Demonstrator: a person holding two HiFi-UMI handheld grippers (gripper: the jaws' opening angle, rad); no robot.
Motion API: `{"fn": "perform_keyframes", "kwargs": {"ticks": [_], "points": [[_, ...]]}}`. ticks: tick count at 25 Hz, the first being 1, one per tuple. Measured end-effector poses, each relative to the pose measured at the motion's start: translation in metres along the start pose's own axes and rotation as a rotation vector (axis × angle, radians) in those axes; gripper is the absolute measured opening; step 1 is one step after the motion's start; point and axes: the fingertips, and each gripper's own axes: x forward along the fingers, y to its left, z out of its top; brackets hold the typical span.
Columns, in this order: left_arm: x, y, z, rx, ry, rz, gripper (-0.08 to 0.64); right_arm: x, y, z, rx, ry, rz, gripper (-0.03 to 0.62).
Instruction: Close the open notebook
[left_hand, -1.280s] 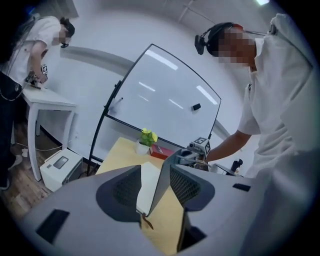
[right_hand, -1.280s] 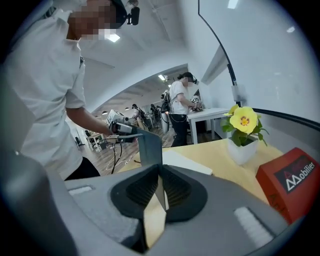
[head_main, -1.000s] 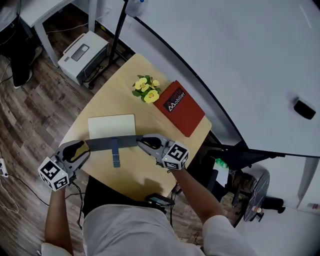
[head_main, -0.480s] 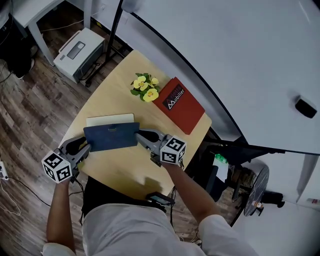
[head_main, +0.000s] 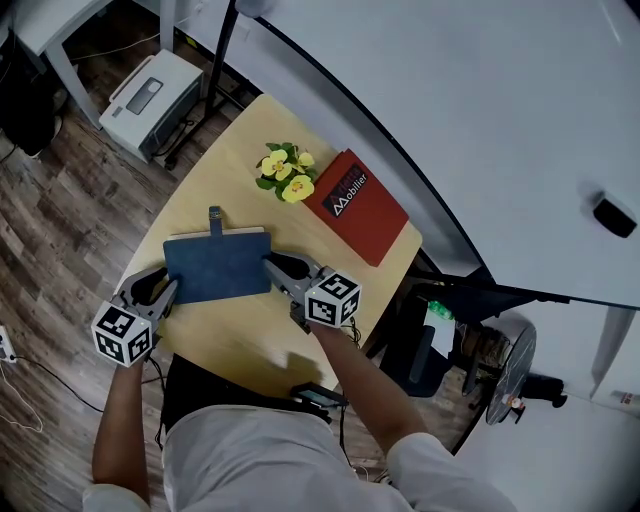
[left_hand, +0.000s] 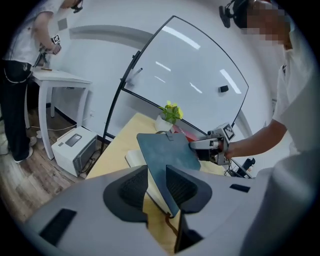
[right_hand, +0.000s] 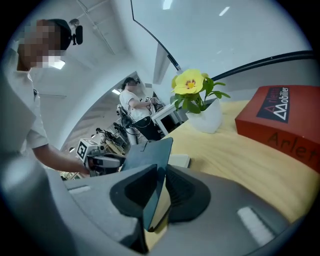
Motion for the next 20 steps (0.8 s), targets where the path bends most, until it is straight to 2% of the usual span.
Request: {"fn": "perform_keyframes", "kwargs": {"ticks": [2,7,9,13,16,18,20], "points": [[0.003,0.003,-0.003,0.016,0.031,0.032,0.115,0.005,-0.005,-0.003,0.008,0.015,-0.047,0.047],[0.011,0.009,-0.010,0.114,0.123,0.133,0.115,0.011,-0.017,-0.010,-0.015,0.062,-0.197,0.062],[0.015,0.010,-0.011,0.145,0.147,0.162,0.117,0.013,-0.021,-0.015,-0.070,0.093,-0.276,0.064],[0.021,0.011,-0.013,0.189,0.175,0.210,0.126,0.018,-0.021,-0.016,-0.258,0.167,-0.396,0.067],[0.022,0.012,-0.012,0.177,0.175,0.218,0.129,0.022,-0.018,-0.015,-0.331,0.176,-0.424,0.067],[0.021,0.013,-0.015,0.156,0.179,0.213,0.129,0.019,-0.020,-0.017,-0.320,0.167,-0.410,0.067],[0.017,0.015,-0.014,0.126,0.169,0.219,0.139,0.011,-0.021,-0.011,-0.302,0.113,-0.390,0.067]]}}
